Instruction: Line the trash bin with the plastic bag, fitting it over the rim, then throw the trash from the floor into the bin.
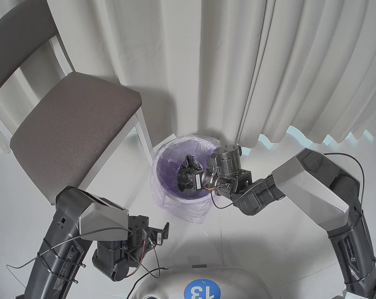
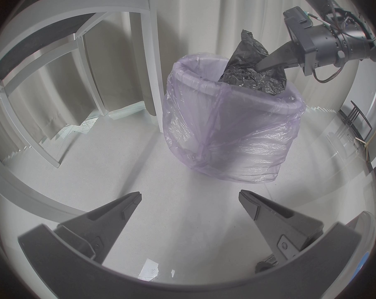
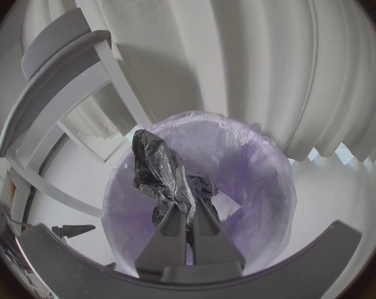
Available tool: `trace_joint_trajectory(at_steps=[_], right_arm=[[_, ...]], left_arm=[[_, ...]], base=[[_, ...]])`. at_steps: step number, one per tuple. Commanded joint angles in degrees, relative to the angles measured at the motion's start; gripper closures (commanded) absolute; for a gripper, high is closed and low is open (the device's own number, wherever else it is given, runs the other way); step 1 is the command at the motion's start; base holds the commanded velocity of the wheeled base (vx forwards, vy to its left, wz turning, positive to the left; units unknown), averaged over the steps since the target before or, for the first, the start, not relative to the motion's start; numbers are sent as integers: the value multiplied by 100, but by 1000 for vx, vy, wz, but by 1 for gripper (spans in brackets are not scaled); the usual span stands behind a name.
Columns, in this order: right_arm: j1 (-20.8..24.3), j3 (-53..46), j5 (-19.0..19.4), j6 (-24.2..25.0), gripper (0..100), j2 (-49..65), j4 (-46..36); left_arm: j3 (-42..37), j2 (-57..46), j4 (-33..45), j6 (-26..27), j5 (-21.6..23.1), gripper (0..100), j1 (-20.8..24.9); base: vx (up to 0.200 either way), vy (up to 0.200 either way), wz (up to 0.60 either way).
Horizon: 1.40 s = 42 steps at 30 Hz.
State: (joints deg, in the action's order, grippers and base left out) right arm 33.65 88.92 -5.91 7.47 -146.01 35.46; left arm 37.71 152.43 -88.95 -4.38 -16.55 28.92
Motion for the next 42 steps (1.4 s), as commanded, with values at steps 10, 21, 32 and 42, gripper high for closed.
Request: trace_joint_trajectory(at_steps=[10,21,32,42], right_arm=[[-60,1646,11,-299,100,380,-2439],[2,2385,20,-264,100,292,-3915],[133,2499,20,-255,100,125,-3871],[116,2567,29,-308,100,81,-3871]], left_arm=[[35,15,-105,-2,3,0,-18],[44,23,-105,7,3,0,-26],[44,23,-105,16,-6,0,-18],[53,23,-105,7,-6,0,-26]], base=[[0,0,0],[0,0,0],[0,0,0],[0,0,0]])
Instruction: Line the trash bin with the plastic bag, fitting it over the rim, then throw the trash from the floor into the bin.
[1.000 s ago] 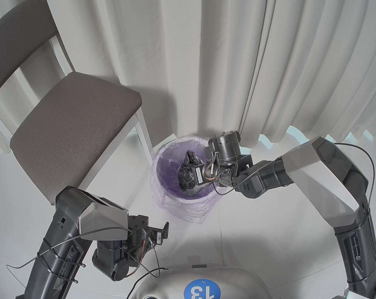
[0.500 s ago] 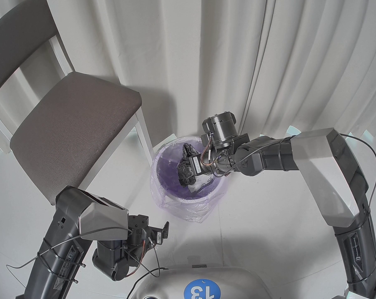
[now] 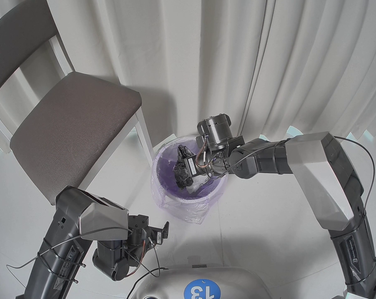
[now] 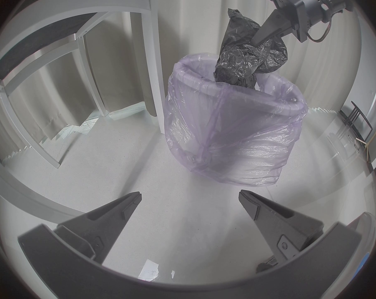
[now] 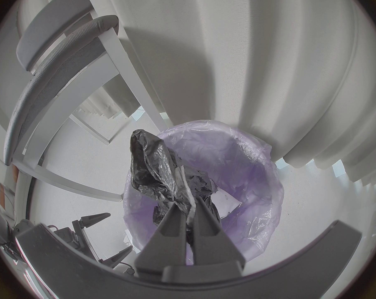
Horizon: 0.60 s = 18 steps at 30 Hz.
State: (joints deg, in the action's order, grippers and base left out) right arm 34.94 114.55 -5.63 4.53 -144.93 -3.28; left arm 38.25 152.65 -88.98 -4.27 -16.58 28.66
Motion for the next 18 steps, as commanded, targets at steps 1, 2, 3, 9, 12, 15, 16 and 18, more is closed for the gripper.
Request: trace_joint_trajectory(at_steps=[1,2,3,9,12,15,16,18], right_arm=[[-22,4,1,-14,100,-26,3],[-31,4,1,-23,100,-26,3],[-40,4,1,-23,100,-17,12],[-57,4,18,-32,100,-26,249],[-66,4,106,-32,100,-44,425],[-75,4,133,-32,100,-35,442],[-75,4,133,-32,100,-35,442],[-75,4,133,-40,100,-35,425]], left_arm=[[7,2,-102,-4,-3,0,-1],[7,2,-102,-4,-3,0,-1],[7,2,-102,-4,-3,0,-1],[7,2,-102,-4,-3,0,-1],[7,2,-102,-4,-3,0,-1],[7,2,-102,-4,-3,0,-1],[7,2,-102,-4,-3,0,-1],[7,10,-102,-4,-3,0,-1]], base=[[0,0,0],[0,0,0],[0,0,0],[0,0,0],[0,0,0],[0,0,0],[0,0,0],[0,0,0]])
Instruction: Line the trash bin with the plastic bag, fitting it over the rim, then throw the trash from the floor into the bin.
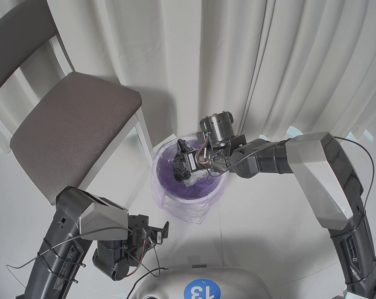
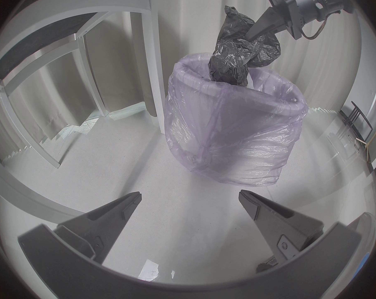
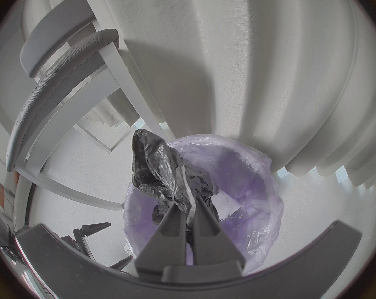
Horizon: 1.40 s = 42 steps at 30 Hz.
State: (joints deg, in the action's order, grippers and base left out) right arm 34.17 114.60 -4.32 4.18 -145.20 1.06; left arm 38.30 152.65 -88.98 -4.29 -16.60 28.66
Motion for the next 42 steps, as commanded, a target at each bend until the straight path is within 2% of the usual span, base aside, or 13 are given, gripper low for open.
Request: trace_joint_trajectory(at_steps=[1,9,10,23,33,36,39,40,41,42], right_arm=[[2,-1,1,-5,100,1,-18],[2,-1,1,-14,100,-17,-71],[2,-1,1,-14,0,-17,-71],[-77,-1,-17,13,0,9,-97],[-552,-105,-96,-31,0,467,-537],[-736,-492,-96,-225,0,704,-510],[-1070,-1406,-52,-875,0,1038,-71],[-1070,-1406,-52,-875,0,1038,-71],[-1220,-2197,89,-1297,0,1205,544],[-1290,-2592,265,-1570,0,1266,922]], left_arm=[[2,2,-102,-2,-1,0,-1],[2,2,-102,-2,-1,0,-1],[2,2,-102,-2,-1,0,-1],[2,2,-102,-10,-1,0,-10],[2,2,-102,-10,-1,0,-10],[2,10,-102,-10,-1,0,-10],[2,2,-102,-10,-1,0,-10],[2,2,-102,-10,-1,0,-10],[2,2,-102,-10,-1,0,-10],[2,2,-102,-10,-1,0,-10]], base=[[0,0,0],[0,0,0],[0,0,0],[0,0,0],[0,0,0],[0,0,0],[0,0,0],[0,0,0],[0,0,0],[0,0,0]])
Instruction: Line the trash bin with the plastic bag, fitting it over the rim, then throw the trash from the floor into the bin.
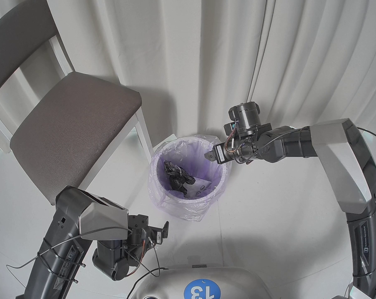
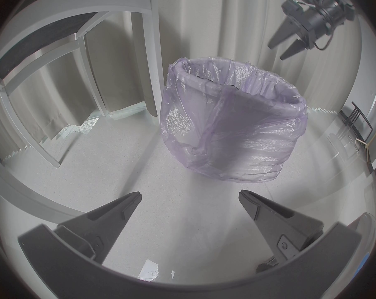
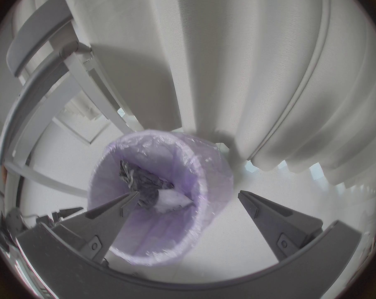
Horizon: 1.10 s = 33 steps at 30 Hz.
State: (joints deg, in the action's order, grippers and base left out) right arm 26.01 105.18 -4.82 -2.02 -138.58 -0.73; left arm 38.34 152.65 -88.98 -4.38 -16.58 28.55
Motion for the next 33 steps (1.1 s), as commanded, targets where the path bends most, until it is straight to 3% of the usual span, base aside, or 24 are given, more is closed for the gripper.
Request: trace_joint_trajectory(at_steps=[1,7,15,23,33], right_arm=[[-562,-2010,543,-1265,0,640,1488],[-940,-3021,1686,-2505,0,473,3044],[-940,-3416,2644,-3111,0,393,3114],[-738,-3504,2661,-3146,0,112,3149],[-378,-3109,2652,-2803,0,-406,3211]], left_arm=[[-2,2,-102,-2,-3,0,1],[-2,2,-102,-2,-3,0,1],[-2,2,-102,-2,6,0,1],[-2,2,-102,-2,6,0,1],[-2,2,-102,-2,-3,0,1]], base=[[0,0,0],[0,0,0],[0,0,0],[0,0,0],[0,0,0]])
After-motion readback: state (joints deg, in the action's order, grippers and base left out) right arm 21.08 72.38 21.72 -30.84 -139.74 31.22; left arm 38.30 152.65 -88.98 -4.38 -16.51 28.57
